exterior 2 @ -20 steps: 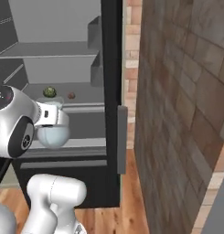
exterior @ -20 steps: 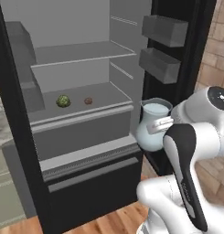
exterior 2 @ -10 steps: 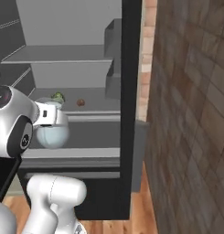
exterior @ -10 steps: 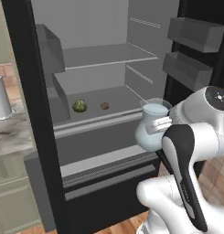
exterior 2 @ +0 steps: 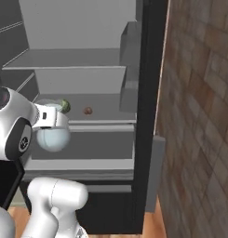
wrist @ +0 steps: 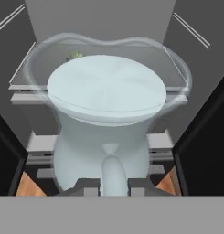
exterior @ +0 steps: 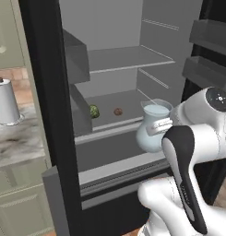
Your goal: Move the artichoke and walnut from the top shelf to the second highest shelf to make space. Then, place the pitcher from the counter on the cleared top shelf.
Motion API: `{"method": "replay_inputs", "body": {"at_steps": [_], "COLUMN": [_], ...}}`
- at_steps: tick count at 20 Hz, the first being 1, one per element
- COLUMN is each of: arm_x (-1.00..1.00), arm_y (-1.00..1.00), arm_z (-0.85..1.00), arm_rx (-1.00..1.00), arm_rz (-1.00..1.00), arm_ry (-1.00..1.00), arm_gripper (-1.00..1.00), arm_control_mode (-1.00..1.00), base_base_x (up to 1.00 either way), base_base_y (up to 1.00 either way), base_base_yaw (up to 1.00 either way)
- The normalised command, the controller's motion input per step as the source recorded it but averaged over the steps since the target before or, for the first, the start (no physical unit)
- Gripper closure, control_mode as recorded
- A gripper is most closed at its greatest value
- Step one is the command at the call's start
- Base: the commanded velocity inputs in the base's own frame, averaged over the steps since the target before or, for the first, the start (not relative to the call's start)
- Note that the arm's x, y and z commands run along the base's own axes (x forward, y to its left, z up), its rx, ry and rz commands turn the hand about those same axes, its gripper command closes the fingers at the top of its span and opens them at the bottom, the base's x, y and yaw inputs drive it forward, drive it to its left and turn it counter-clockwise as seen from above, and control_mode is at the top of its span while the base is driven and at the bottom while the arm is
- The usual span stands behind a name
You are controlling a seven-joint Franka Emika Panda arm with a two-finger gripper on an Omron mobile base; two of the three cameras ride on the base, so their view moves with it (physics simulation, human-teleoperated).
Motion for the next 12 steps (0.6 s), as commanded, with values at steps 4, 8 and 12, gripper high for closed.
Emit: {"method": "replay_inputs", "body": {"at_steps": [4,8,12], "arm_x": [0.0,0.0,0.0], "arm_y": [0.0,0.0,0.0], "arm_z": [0.0,0.0,0.0], "arm_rx": [0.0,0.0,0.0], "arm_rz": [0.0,0.0,0.0], "arm_ry": [0.0,0.0,0.0], "arm_gripper": [1.0,1.0,1.0], "arm_control_mode": [1.0,1.0,1.0], "base_base_x": [0.52,0.51,0.38], "base_base_y": [0.0,0.01,0.18], "base_base_yaw": [0.0,0.01,0.04]}}
